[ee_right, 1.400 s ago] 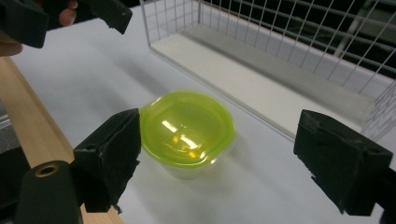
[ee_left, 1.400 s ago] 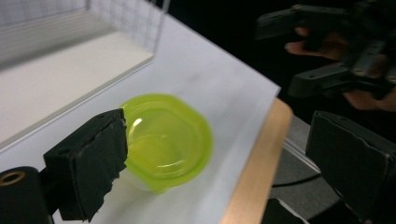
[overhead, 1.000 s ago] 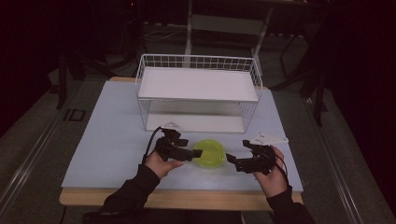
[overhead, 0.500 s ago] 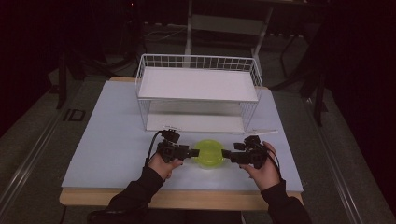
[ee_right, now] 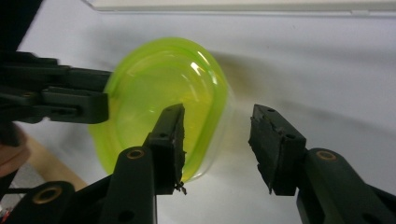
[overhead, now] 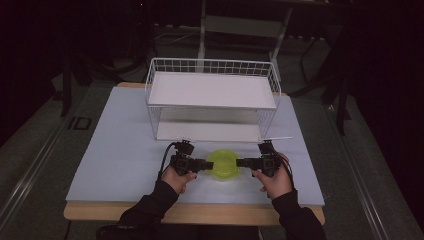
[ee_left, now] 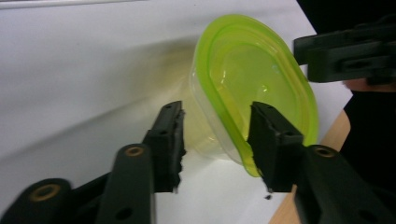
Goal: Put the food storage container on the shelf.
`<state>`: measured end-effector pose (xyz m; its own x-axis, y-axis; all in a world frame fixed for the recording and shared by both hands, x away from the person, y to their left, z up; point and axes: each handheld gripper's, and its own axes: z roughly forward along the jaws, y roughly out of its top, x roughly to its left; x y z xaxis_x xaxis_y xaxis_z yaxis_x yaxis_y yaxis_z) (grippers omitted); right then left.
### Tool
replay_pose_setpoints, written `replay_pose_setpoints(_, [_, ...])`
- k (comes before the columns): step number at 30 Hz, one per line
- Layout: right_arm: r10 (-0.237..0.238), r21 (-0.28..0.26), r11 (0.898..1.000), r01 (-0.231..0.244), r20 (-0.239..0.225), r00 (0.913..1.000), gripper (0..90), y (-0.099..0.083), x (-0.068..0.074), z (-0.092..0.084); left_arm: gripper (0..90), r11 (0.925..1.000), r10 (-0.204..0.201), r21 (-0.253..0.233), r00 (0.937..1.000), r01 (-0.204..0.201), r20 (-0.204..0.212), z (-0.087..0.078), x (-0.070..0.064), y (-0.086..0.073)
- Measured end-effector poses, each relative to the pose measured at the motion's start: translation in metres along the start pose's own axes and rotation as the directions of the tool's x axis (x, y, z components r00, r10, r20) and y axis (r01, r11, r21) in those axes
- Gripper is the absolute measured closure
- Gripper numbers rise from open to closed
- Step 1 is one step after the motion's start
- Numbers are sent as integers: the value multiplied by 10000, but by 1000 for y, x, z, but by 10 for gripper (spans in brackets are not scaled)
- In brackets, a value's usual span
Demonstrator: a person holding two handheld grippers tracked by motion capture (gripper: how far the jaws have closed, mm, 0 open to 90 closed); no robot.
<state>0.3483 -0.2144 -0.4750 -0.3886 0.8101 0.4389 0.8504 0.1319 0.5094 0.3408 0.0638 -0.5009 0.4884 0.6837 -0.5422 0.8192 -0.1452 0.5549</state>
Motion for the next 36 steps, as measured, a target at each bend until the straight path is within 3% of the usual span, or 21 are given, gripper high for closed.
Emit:
replay_pose_setpoints(5, [323, 316, 9990, -324, 47, 9995, 609, -1, 0, 6, 656, 9999, -76, 147, 9999, 74, 137, 2, -4, -1])
replay_pose_setpoints(10, [258, 471, 9986, -254, -80, 9996, 728, -3, 5, 7, 695, 9996, -247, -142, 9992, 242, -329, 1, -11, -5])
replay_pose_setpoints(14, [527, 469, 9976, -510, -362, 9980, 768, -4, 5, 4, 756, 9979, -625, -160, 9980, 623, -113, -2, -12, -6])
replay_pose_setpoints(16, [368, 310, 9989, -362, -186, 9991, 789, -5, 8, 3, 787, 9985, -521, -196, 9977, 513, -427, -4, -16, -6])
replay_pose_setpoints(19, [339, 266, 9991, -333, -210, 9992, 792, -6, 11, 1, 809, 9976, -652, -242, 9974, 645, -294, -7, -15, -5])
replay_pose_setpoints(22, [-236, -177, 9996, 240, 232, 9995, 792, -4, 24, -6, 811, 9965, -659, -532, 9976, 646, -229, -15, -18, -3])
replay_pose_setpoints(28, [-575, -674, 9960, 584, 150, 9982, 793, 5, 37, -20, 813, 9958, -536, -757, 9984, 523, -154, -33, -26, 6])
replay_pose_setpoints(36, [-976, -937, 9908, 981, 95, 9952, 794, 17, 53, -35, 813, 9942, -464, -973, 9988, 447, -153, -54, -34, 17])
